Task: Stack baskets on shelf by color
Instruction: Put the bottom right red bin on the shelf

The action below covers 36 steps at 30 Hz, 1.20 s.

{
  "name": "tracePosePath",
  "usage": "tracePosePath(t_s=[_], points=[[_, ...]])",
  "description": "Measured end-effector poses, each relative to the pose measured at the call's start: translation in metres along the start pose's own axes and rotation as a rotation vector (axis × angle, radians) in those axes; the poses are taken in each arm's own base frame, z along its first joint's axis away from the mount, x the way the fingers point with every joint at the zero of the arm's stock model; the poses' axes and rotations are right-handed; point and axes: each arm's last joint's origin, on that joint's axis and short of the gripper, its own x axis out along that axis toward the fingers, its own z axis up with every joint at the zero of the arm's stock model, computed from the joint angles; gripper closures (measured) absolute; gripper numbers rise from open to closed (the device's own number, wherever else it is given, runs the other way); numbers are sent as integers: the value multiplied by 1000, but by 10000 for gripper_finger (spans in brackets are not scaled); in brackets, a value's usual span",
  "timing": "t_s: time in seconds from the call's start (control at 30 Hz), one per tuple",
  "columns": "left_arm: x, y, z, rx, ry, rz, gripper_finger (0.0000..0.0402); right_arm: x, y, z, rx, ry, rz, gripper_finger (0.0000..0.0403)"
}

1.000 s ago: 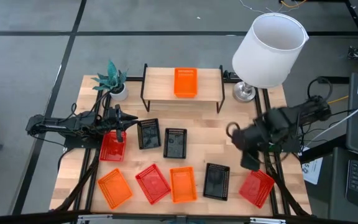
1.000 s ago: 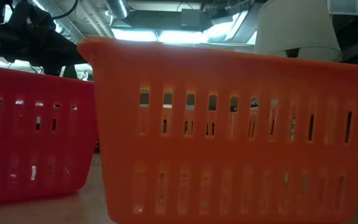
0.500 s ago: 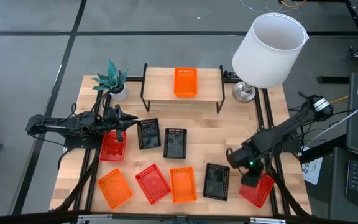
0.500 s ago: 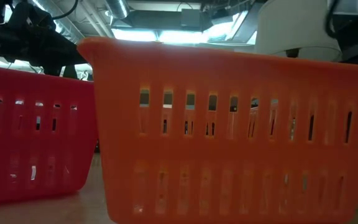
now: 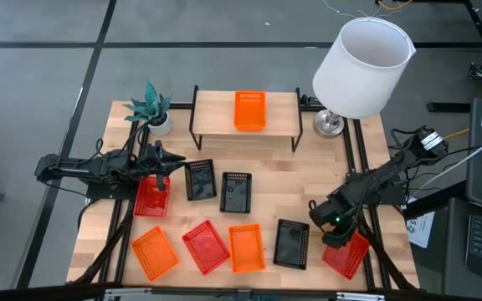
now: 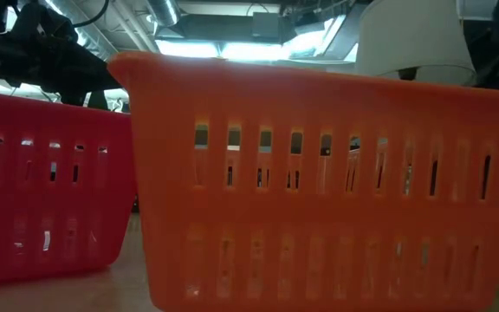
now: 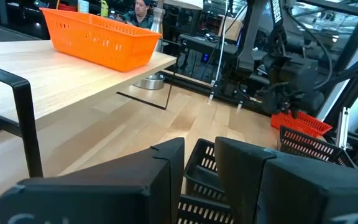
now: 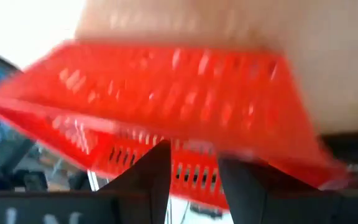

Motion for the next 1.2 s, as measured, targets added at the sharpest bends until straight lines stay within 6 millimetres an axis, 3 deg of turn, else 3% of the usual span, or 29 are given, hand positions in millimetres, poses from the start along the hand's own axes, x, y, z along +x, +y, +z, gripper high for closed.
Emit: tracePosePath(t_s=[0.5,0.9,1.2], points=[[0,0,0,0,0,0,319,-42,-4,47,-122,-586,-51,274],[0,0,0,0,0,0,319,-75,12,76,-398,-1031,-12,274],[0,0,0,0,0,0,319,-105,34,63,-503,-1009,-170,274]])
